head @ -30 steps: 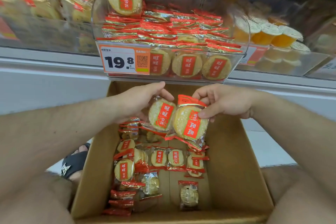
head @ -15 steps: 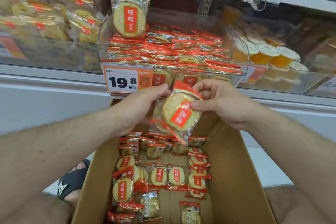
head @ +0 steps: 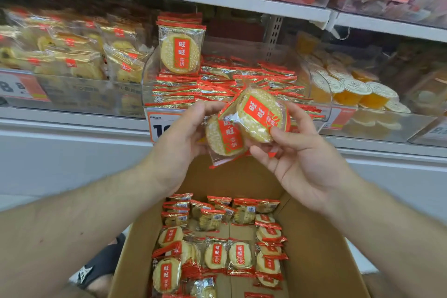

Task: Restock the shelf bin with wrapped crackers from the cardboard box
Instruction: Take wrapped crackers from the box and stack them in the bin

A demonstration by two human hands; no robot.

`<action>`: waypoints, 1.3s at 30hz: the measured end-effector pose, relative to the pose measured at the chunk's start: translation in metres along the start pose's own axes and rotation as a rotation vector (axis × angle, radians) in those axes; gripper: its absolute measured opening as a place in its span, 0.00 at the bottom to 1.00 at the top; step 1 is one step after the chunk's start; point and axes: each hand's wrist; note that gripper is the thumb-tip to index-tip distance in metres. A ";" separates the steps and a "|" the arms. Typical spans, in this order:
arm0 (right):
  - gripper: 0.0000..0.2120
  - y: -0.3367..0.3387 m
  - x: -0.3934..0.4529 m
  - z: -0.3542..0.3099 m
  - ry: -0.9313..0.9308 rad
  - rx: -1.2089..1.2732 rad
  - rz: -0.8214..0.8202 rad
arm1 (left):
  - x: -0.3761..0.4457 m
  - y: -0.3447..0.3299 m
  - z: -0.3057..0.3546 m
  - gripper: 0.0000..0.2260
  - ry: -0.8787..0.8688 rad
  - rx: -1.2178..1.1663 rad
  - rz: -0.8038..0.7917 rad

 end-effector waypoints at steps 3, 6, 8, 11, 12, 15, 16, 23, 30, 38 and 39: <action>0.18 -0.007 -0.003 0.014 0.097 -0.110 0.092 | -0.003 -0.008 0.003 0.14 -0.064 -0.015 -0.010; 0.13 -0.010 -0.004 0.026 0.190 -0.428 0.214 | -0.005 -0.016 0.003 0.14 -0.108 0.036 -0.002; 0.15 -0.008 -0.003 0.033 0.208 -0.588 0.264 | -0.006 -0.018 0.003 0.16 -0.112 0.107 0.037; 0.17 -0.004 0.000 0.033 0.195 -0.740 0.317 | -0.004 -0.014 0.002 0.12 -0.098 0.219 0.050; 0.19 -0.002 0.002 0.030 0.203 -0.756 0.340 | -0.003 -0.011 0.001 0.12 -0.088 0.238 0.044; 0.27 0.002 0.008 0.019 0.235 -0.812 0.355 | -0.001 -0.005 0.003 0.19 -0.025 0.230 0.006; 0.31 0.004 0.010 0.015 0.219 -0.825 0.327 | -0.001 -0.003 0.003 0.19 -0.002 0.210 -0.018; 0.06 0.004 0.011 0.015 0.171 -0.866 0.195 | -0.001 0.003 0.009 0.22 0.053 0.175 -0.199; 0.20 -0.005 0.011 0.009 0.023 -0.771 -0.039 | 0.003 0.007 0.018 0.30 -0.054 0.180 -0.214; 0.07 -0.051 0.046 -0.040 0.249 -0.697 0.058 | 0.017 0.032 0.035 0.21 -0.488 0.680 0.291; 0.07 -0.058 0.056 -0.049 0.307 -0.726 0.087 | 0.019 0.036 0.036 0.20 -0.512 0.686 0.375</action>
Point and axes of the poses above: each hand's wrist, its own x-axis towards the middle knuckle, its own y-axis out of the back of the hand, z = x × y, and after that the axes turned 9 degrees about -y, right-handed
